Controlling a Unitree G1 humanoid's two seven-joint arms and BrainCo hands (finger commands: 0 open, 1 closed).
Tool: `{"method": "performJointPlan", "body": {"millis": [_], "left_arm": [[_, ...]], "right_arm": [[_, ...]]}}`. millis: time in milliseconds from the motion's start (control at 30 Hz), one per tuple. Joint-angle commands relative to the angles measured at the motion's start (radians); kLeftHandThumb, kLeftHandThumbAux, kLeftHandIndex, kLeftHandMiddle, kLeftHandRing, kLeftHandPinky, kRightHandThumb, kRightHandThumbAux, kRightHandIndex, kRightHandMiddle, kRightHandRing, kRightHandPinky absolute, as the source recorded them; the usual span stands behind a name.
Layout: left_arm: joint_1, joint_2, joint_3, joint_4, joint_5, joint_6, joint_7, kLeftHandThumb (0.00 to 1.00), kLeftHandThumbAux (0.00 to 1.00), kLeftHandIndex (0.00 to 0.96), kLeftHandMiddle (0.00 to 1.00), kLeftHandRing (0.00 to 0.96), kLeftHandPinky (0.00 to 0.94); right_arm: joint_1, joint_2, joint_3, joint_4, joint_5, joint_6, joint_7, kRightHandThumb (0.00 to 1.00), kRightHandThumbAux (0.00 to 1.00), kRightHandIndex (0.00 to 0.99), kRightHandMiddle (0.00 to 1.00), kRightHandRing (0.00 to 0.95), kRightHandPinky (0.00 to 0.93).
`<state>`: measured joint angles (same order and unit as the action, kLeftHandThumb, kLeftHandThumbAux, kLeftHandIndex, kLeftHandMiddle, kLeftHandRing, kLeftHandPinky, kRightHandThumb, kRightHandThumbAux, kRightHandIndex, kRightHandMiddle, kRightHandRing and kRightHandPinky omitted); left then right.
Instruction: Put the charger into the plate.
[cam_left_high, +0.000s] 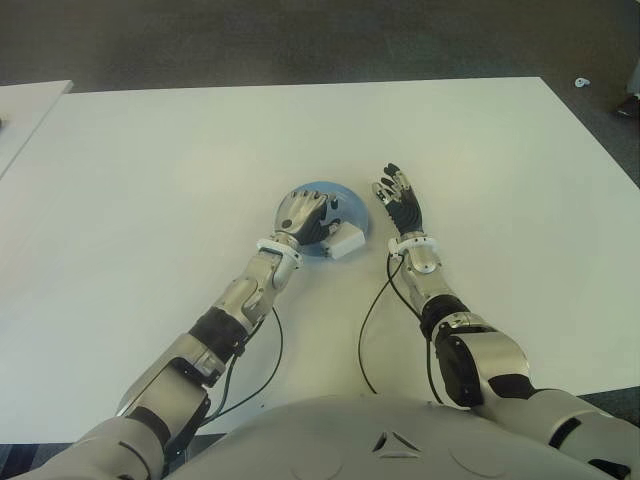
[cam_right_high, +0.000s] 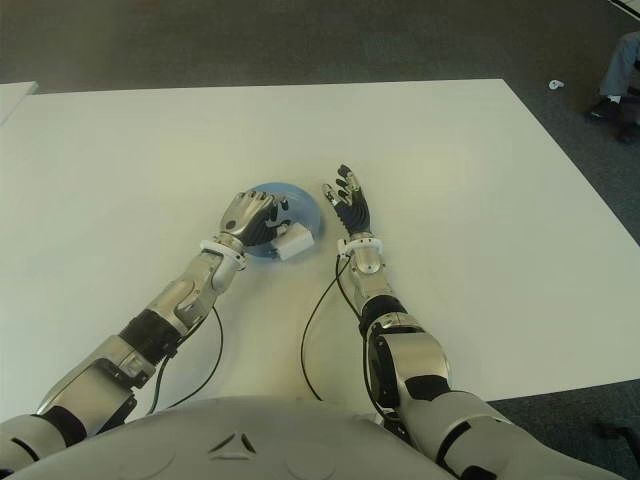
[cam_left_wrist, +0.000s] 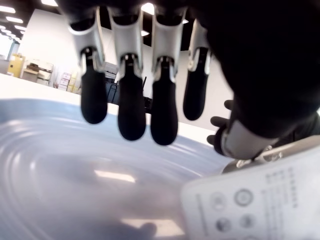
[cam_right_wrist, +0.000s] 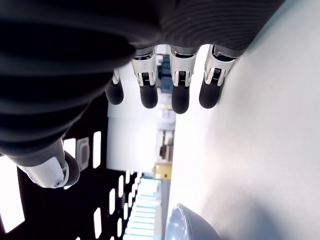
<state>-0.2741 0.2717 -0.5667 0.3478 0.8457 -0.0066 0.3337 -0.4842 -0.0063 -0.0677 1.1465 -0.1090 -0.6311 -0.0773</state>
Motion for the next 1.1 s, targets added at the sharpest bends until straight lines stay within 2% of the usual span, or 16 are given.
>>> {"method": "performJointPlan", "body": {"millis": [33, 167, 500, 733, 1100], "left_arm": [[-0.014, 0.0, -0.009, 0.034, 0.031, -0.008, 0.02, 0.589, 0.555, 0.303, 0.576, 0.567, 0.544], [-0.018, -0.001, -0.012, 0.045, 0.04, -0.007, 0.029, 0.539, 0.492, 0.243, 0.554, 0.539, 0.528], [-0.016, 0.003, -0.016, 0.044, 0.042, -0.013, 0.023, 0.506, 0.454, 0.215, 0.573, 0.552, 0.563], [-0.013, 0.004, -0.017, 0.036, 0.041, -0.015, 0.022, 0.491, 0.455, 0.219, 0.599, 0.577, 0.596], [0.002, 0.005, 0.001, 0.005, 0.024, -0.028, 0.024, 0.481, 0.499, 0.255, 0.569, 0.56, 0.575]], "right_arm": [[0.13, 0.013, -0.003, 0.08, 0.016, 0.086, 0.018, 0.0, 0.518, 0.034, 0.121, 0.116, 0.116], [0.13, 0.011, -0.003, 0.082, 0.015, 0.085, 0.022, 0.0, 0.515, 0.034, 0.123, 0.117, 0.114], [0.131, 0.006, -0.002, 0.084, 0.013, 0.086, 0.03, 0.0, 0.506, 0.034, 0.129, 0.121, 0.112], [0.132, 0.003, -0.002, 0.086, 0.012, 0.085, 0.031, 0.0, 0.512, 0.038, 0.139, 0.131, 0.124], [0.131, 0.0, 0.0, 0.09, 0.01, 0.084, 0.031, 0.0, 0.509, 0.045, 0.157, 0.148, 0.135]]}}
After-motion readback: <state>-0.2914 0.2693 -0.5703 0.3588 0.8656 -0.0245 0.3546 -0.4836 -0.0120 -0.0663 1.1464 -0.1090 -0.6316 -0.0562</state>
